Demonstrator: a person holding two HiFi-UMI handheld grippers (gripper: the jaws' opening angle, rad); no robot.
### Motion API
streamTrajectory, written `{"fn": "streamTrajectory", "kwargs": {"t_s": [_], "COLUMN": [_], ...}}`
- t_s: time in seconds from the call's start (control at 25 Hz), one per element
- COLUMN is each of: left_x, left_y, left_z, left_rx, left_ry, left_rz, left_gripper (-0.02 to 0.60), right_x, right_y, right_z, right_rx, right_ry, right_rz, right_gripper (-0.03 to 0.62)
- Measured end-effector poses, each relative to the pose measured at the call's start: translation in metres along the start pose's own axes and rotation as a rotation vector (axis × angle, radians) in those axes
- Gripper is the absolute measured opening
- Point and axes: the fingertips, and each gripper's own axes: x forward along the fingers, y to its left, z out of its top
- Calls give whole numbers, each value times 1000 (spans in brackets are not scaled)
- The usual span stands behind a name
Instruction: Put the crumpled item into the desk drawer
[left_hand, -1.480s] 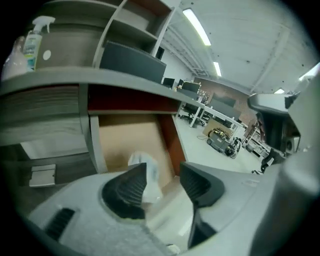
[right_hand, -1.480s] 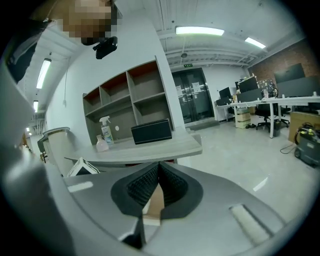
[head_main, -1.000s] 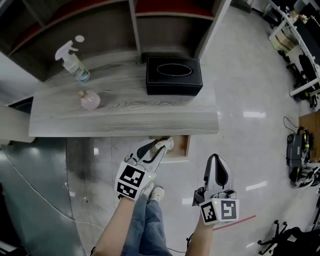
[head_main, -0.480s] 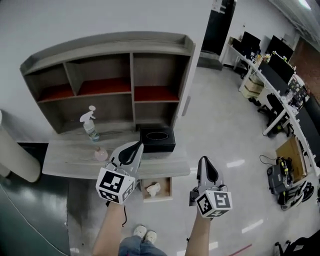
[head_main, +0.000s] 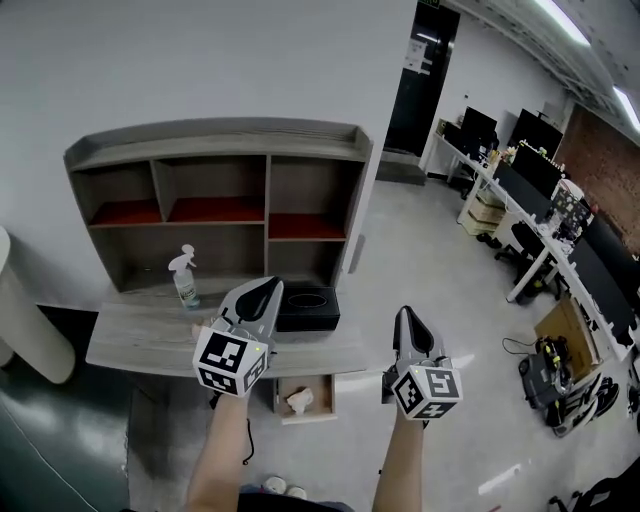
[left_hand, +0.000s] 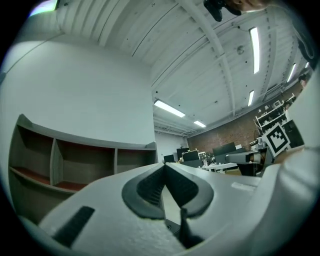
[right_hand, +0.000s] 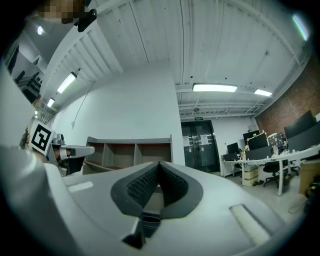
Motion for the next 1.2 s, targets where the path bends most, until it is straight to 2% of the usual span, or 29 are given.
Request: {"fn": "streamTrajectory", "kwargs": {"t_s": [0.4, 1.2], "left_x": [-11, -21], "left_y": [-3, -12], "left_z": [-5, -15], "left_rx": [-7, -19], "left_ry": [22, 54], "left_rz": [-18, -32], "left_gripper": [5, 5], "right_x": [-13, -25], "right_y": [6, 13], "right_z": [-7, -11], "right_rx": [-26, -12], "right_ry": [30, 43], "right_rz": [-34, -21], "right_gripper": [11, 11]}}
